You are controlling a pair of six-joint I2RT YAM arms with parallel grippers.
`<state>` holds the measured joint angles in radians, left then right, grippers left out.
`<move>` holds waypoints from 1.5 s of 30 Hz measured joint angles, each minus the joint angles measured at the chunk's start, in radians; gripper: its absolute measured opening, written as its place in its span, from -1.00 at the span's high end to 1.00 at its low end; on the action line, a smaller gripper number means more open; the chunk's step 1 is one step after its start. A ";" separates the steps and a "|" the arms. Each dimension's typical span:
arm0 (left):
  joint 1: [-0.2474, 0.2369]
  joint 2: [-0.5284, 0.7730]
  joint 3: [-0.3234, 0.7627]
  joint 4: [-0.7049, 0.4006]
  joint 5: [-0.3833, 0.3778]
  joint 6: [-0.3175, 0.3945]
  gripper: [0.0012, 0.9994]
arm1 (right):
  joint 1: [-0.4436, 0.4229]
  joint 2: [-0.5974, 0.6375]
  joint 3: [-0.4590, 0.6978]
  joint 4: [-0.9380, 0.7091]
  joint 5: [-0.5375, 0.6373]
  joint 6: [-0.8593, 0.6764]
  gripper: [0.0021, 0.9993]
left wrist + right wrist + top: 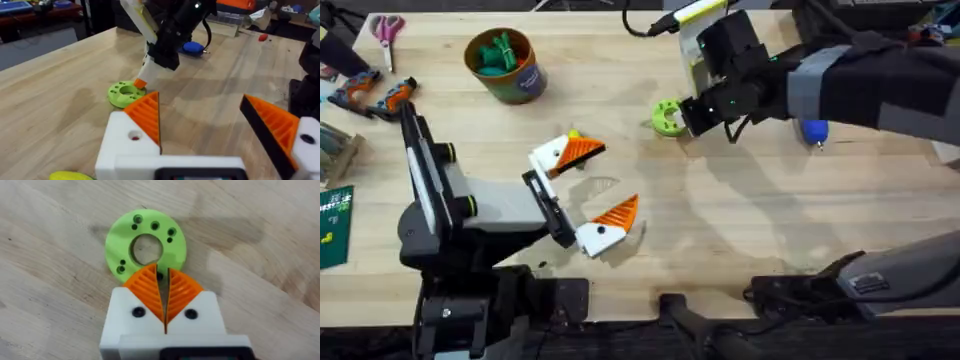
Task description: Pick up the gripper from the table and insert it into the empty holder that is missing its gripper. Then pick up a screw, insert it into the mounting hole, and use the screwdriver to tighten it. Finally, clean up the table by picking up the vegetable and placing it into the bucket.
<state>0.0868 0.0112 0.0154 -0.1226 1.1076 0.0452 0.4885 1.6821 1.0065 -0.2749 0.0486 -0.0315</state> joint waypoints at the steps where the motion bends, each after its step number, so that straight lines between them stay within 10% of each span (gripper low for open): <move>1: 0.000 0.000 0.000 0.000 0.000 0.000 -0.97 | 0.000 0.000 0.000 0.000 0.000 0.000 0.99; 24: 0.000 0.000 0.000 0.000 0.000 0.000 -0.97 | 0.020 0.024 0.077 -0.063 -0.066 0.002 0.99; 30: 0.000 0.000 0.000 0.000 0.000 0.000 -0.97 | 0.020 0.024 0.077 -0.062 -0.066 -0.022 0.20; 45: 0.000 0.000 0.000 0.000 0.000 0.000 -0.97 | 0.020 0.024 0.077 -0.114 -0.052 -0.033 0.21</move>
<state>0.0868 0.0111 0.0154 -0.1226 1.1076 0.0452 0.5083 1.7065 1.0840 -0.3893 -0.0036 -0.0643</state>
